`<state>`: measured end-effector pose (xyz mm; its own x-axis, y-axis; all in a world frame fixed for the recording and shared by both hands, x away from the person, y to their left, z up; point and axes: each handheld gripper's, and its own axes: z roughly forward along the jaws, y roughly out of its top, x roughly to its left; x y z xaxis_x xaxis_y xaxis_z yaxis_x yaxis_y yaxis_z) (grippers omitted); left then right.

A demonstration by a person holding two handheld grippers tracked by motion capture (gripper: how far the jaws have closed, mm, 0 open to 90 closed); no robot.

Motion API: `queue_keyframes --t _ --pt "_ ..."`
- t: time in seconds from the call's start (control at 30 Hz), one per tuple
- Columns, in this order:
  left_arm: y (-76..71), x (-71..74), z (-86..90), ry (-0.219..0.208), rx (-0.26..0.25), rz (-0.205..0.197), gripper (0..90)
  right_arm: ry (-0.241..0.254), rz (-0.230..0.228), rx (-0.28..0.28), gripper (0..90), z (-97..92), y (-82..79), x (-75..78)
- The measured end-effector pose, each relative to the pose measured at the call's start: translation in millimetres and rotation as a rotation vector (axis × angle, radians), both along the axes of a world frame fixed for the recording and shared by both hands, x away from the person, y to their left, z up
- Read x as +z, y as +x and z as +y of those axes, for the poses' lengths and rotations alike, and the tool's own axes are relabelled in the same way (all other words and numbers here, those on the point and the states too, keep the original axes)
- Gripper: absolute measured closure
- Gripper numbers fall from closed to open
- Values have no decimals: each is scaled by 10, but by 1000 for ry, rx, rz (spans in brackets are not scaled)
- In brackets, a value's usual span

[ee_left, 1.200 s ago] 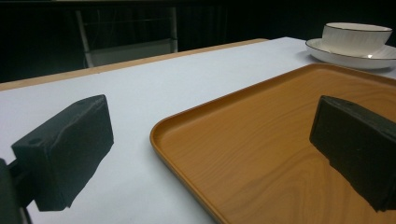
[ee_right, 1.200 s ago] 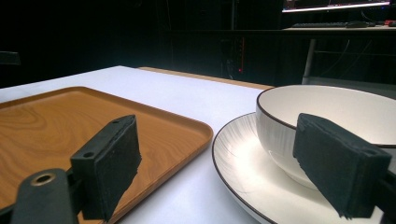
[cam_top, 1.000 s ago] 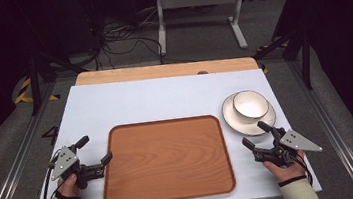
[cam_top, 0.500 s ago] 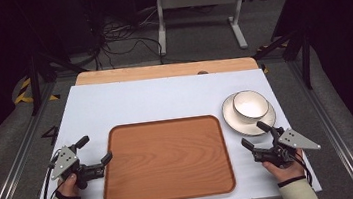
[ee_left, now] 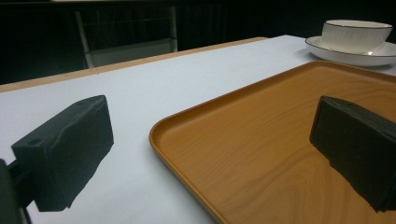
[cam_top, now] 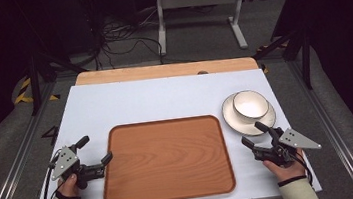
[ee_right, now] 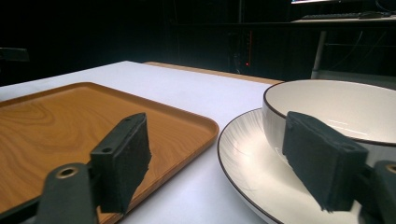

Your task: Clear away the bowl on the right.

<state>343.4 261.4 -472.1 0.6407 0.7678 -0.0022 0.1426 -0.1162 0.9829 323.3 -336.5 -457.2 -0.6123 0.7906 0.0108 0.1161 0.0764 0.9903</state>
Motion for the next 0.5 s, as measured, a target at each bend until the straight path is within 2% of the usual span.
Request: queue_keyframes --t 0.1,0.17,0.27,0.5 --pt "-1 0 0 1 0 0 2 4 -2 -8 262 0 10 3" --pt "0 0 0 1 0 0 2 26 -21 -12 262 -2 17 13" --pt "-2 0 -2 0 3 0 2 42 -23 -21 263 0 18 52" --pt "-3 -2 -6 -1 3 -2 2 30 -27 -21 274 12 21 174"
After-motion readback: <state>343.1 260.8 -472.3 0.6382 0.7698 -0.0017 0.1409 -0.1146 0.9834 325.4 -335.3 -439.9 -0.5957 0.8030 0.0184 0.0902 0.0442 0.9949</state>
